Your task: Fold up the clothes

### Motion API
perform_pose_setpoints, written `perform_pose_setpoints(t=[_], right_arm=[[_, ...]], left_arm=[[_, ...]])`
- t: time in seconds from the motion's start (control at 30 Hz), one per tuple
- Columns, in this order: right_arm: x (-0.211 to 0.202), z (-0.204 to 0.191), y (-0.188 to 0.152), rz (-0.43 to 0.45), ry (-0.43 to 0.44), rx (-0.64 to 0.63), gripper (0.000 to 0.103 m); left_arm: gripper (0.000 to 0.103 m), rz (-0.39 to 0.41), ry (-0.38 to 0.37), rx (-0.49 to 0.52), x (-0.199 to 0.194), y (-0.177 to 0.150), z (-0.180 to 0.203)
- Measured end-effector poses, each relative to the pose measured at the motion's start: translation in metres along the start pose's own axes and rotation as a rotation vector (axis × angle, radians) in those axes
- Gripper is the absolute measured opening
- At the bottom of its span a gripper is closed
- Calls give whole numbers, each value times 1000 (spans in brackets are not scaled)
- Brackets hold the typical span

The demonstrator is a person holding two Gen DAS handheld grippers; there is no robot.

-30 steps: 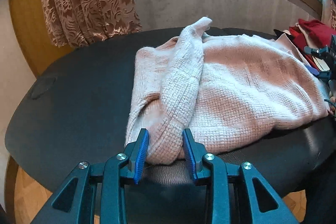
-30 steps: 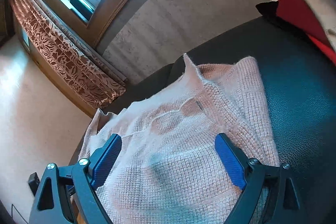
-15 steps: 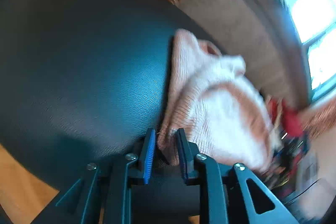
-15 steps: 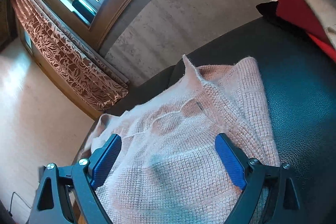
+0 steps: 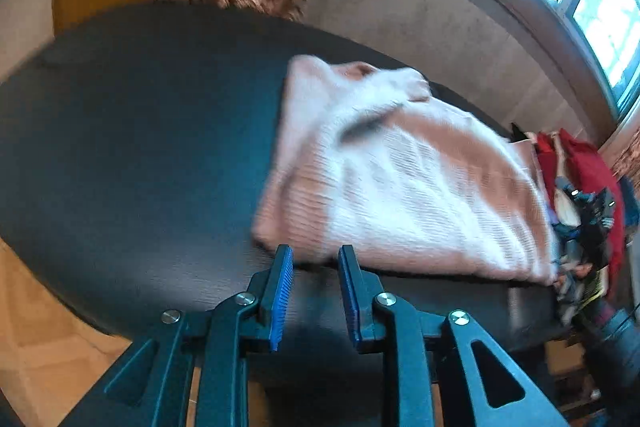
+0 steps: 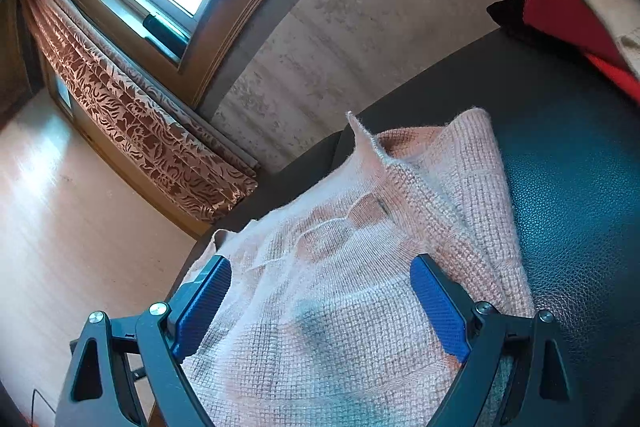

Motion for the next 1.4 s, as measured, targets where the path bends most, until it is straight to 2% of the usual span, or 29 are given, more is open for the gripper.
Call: perform_pose_setpoints(t=[0.13,0.2,0.27,0.33,0.4,0.47,0.5,0.53,0.6,0.73,0.77,0.8,0.87,1.0,1.2,1.3,1.4], right_arm=[[-1,-1,0,0,-4,-3,92],[-1,-2,0,0,-2,-3,92],[-1,-2,0,1,0,-2,92],[-2,-2,0,2,2,-1,92],[-2,-2,0,2,3,0,92],[-3,-2,0,3,4,0,92],[-3,-2,0,3,5,1,92],[-3,-2,0,4,6,1,92],[-4,-2,0,4,10,3,92],[-5,-2,0,7,20,9,92],[-5,-2,1,6,20,9,92],[-5,-2,1,6,20,9,92],[-5,-2,1,5,22,9,92],[-6,-2,2,5,27,11,92],[-6,-2,3,5,35,14,92],[-7,-1,3,7,41,18,92],[-7,0,3,7,47,20,93]], left_arm=[[27,-26,170,120,16,-6,8],[22,-25,205,196,19,-6,12],[8,-33,207,253,17,-5,14],[6,-13,182,252,12,4,12],[5,58,128,231,-11,21,9],[4,131,83,251,-45,38,11],[4,139,91,285,-53,41,14],[0,138,108,319,-58,43,15],[0,73,182,371,-51,36,6],[0,-70,206,243,-30,11,-35],[0,-92,204,215,-26,8,-42],[3,-76,181,196,-25,13,-41],[25,-44,137,159,-22,22,-39],[37,15,53,97,-17,42,-34],[39,-32,45,367,37,92,13],[39,-83,90,490,69,108,32],[39,-105,147,573,90,122,40]])
Point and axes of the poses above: each gripper's, at about its wrist camera, not at the fingertips, and x roughly the way its jaws point, z to its right, y to its top, the point moved 4 cm from there along x, roughly the way its jaws point, and after that the axes turned 9 degrees about x, right-handed, at the moved point
